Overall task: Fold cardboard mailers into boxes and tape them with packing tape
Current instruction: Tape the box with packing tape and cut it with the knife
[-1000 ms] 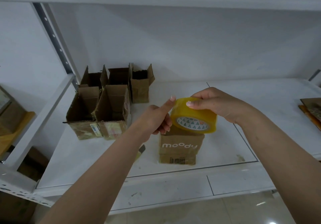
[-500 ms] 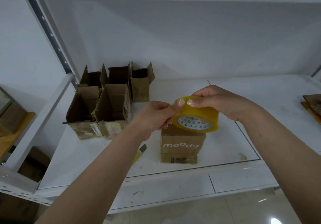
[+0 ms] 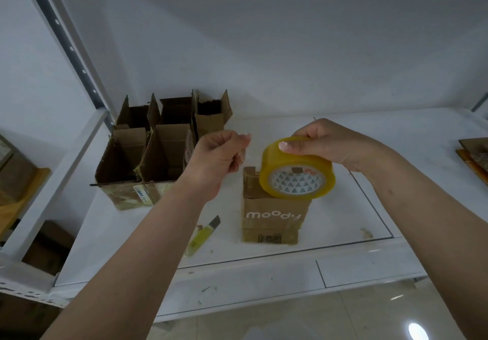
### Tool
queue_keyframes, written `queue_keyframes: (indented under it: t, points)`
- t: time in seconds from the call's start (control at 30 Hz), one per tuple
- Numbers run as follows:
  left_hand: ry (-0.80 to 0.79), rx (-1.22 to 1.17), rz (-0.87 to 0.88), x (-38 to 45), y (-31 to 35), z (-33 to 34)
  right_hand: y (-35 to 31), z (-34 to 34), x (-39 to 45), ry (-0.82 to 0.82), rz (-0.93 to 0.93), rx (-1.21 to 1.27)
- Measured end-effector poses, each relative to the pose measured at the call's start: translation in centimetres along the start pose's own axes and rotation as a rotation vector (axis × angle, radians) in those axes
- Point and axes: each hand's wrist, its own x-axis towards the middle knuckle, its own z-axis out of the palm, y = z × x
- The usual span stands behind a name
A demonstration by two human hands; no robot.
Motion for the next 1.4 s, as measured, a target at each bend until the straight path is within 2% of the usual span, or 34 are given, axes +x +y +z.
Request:
queue_keyframes:
  t: [0.1,0.17,0.27,0.37,0.47,0.57,0.8,1.1,1.3,1.4]
  points:
    - [0.102,-0.087,-0.120,-0.3,-2.2,-0.4,0.2,0.1,0.4,-0.015,0.016,0.018]
    - [0.159,-0.162,-0.198,-0.5,-3.6,-0.9,0.9,0.0,0.4,-0.043,0.034,0.144]
    - [0.223,-0.155,-0.179,-0.6,-4.8,-1.6,1.2,-0.3,0.4,-0.070,0.045,0.223]
    - [0.278,-0.092,-0.134,-0.8,-5.6,-2.1,0.3,-0.2,1.3,-0.012,0.058,0.094]
    - [0.346,-0.085,-0.186,-1.1,-6.7,-2.7,-0.5,0.2,2.1,0.056,0.096,-0.159]
    - [0.342,-0.064,-0.228,-1.7,-8.3,-2.3,-0.6,0.2,2.0,0.048,0.144,-0.240]
    - [0.317,-0.132,-0.319,-2.6,-10.9,-1.6,0.3,-0.6,1.0,0.064,0.133,-0.076]
    - [0.239,0.057,-0.408,-3.2,-12.8,0.8,1.6,0.3,0.7,0.127,0.033,0.022]
    - [0.138,0.125,-0.693,-3.8,-14.1,1.2,2.4,0.1,0.4,0.132,0.013,0.065]
    - [0.157,0.178,-0.654,-3.6,-14.2,1.1,2.5,0.0,0.4,0.124,0.010,0.073]
